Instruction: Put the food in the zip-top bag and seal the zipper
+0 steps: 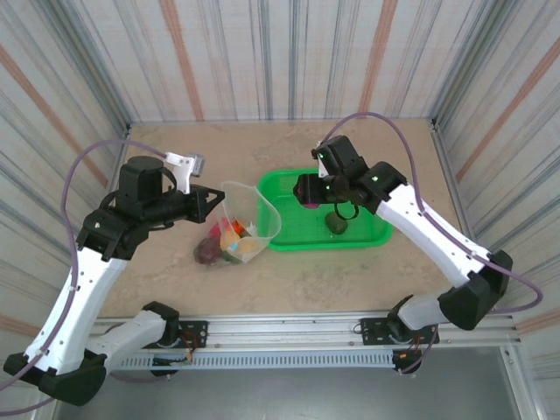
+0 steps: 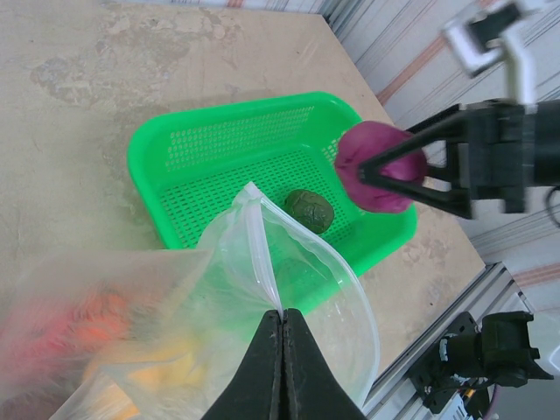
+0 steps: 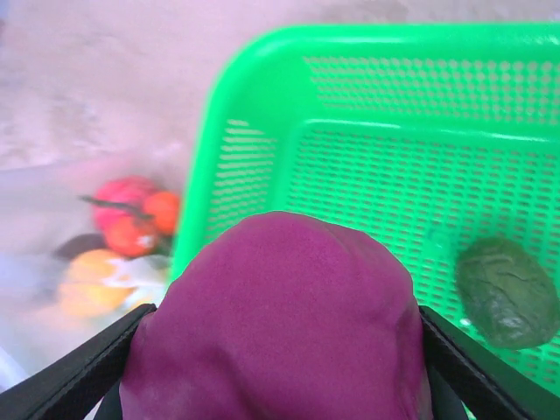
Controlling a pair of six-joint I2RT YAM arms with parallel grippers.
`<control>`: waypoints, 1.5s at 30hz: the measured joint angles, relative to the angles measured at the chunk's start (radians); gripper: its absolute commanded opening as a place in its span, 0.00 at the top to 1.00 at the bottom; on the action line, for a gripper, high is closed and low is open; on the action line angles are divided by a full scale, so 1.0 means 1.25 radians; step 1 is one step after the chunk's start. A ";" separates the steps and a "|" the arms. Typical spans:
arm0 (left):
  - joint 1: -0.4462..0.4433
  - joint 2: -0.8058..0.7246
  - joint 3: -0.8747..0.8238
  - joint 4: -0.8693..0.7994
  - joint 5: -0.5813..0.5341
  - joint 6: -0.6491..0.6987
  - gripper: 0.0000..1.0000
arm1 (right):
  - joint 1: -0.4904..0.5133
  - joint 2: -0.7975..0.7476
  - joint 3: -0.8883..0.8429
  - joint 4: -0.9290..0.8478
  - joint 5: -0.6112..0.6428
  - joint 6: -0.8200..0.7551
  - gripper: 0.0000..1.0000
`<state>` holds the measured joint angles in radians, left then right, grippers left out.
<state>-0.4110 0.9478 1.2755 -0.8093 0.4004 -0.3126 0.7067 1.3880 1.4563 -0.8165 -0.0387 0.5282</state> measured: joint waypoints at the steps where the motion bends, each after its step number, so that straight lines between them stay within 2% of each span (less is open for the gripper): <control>1: 0.000 0.000 0.000 0.000 0.000 0.000 1.00 | 0.014 -0.011 0.007 0.003 -0.013 -0.006 0.49; 8: 0.000 0.003 0.000 0.000 0.000 0.000 1.00 | 0.138 -0.013 0.052 0.038 -0.091 -0.028 0.52; 11: 0.000 0.003 0.000 0.000 0.000 0.000 1.00 | 0.166 0.013 0.076 0.055 -0.117 -0.033 0.54; 18: 0.000 0.003 0.000 0.000 0.000 0.000 1.00 | 0.180 0.111 0.127 0.091 -0.138 -0.033 0.58; 31: 0.000 0.003 0.000 0.000 0.000 -0.001 1.00 | 0.210 0.245 0.131 0.153 -0.162 -0.004 0.60; 41: 0.000 0.003 0.000 0.000 0.000 -0.001 1.00 | 0.228 0.336 0.137 0.140 -0.155 0.018 0.60; 43: 0.000 0.003 0.000 0.000 0.000 -0.001 1.00 | 0.233 0.345 0.137 0.136 -0.155 0.024 0.55; 45: 0.000 0.003 0.000 0.000 0.000 -0.001 1.00 | 0.237 0.348 0.137 0.132 -0.154 0.030 0.37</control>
<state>-0.4110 0.9516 1.2758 -0.8097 0.4000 -0.3134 1.0027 1.8233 1.6279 -0.6510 -0.2317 0.5655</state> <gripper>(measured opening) 0.044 0.716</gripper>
